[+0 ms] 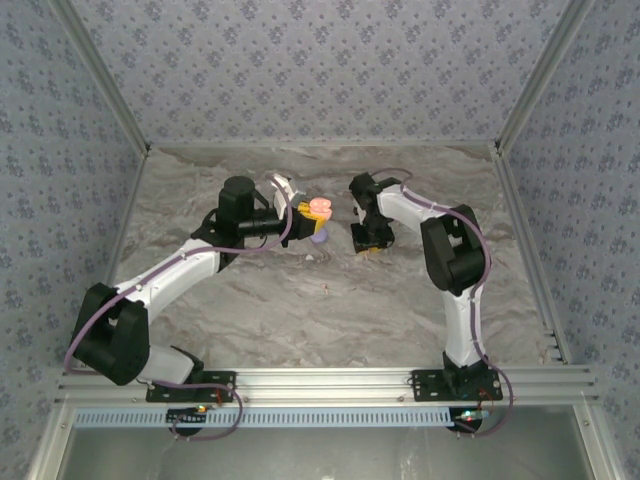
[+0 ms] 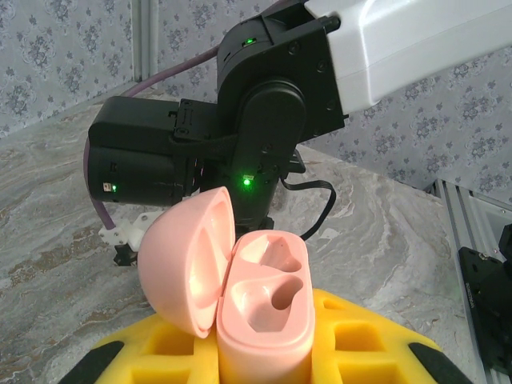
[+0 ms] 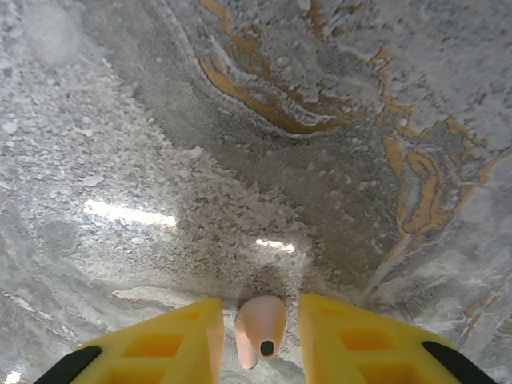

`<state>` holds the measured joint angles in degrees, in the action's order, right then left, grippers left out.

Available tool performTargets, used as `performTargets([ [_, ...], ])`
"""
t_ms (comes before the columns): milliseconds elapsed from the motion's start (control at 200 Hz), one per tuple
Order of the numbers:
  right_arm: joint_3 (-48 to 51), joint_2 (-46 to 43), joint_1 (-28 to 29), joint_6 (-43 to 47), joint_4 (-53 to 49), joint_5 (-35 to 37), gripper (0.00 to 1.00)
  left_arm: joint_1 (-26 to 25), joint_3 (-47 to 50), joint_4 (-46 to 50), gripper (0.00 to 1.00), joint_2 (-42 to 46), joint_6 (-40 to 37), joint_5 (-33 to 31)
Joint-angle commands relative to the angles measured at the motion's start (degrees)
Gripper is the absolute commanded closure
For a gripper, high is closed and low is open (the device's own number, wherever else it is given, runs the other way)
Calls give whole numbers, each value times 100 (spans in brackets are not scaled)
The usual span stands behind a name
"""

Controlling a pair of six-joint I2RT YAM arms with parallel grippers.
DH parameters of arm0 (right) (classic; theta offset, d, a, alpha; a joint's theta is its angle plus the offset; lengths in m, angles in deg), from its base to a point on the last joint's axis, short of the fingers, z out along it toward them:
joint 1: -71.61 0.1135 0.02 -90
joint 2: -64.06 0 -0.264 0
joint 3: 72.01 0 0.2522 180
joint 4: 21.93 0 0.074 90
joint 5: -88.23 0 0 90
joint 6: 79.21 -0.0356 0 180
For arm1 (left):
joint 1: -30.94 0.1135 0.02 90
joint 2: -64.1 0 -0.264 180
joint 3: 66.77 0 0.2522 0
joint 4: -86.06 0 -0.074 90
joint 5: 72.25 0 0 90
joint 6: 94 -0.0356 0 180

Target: Insert the wireless bluetooth earbuds into the charging case

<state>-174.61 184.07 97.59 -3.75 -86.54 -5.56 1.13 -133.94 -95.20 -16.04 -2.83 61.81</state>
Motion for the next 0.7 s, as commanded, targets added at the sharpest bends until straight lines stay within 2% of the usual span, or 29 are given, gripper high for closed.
performTargets([
  [0,-177,100,49,-70,-182,102,68,-53,-60,-55,99,148,6,42],
  [300,-154,220,57,-126,-188,153,69,-58,-47,-61,99,147,8,40],
  [695,1,204,-10,-320,-66,141,79,-58,-12,-48,99,172,6,38],
])
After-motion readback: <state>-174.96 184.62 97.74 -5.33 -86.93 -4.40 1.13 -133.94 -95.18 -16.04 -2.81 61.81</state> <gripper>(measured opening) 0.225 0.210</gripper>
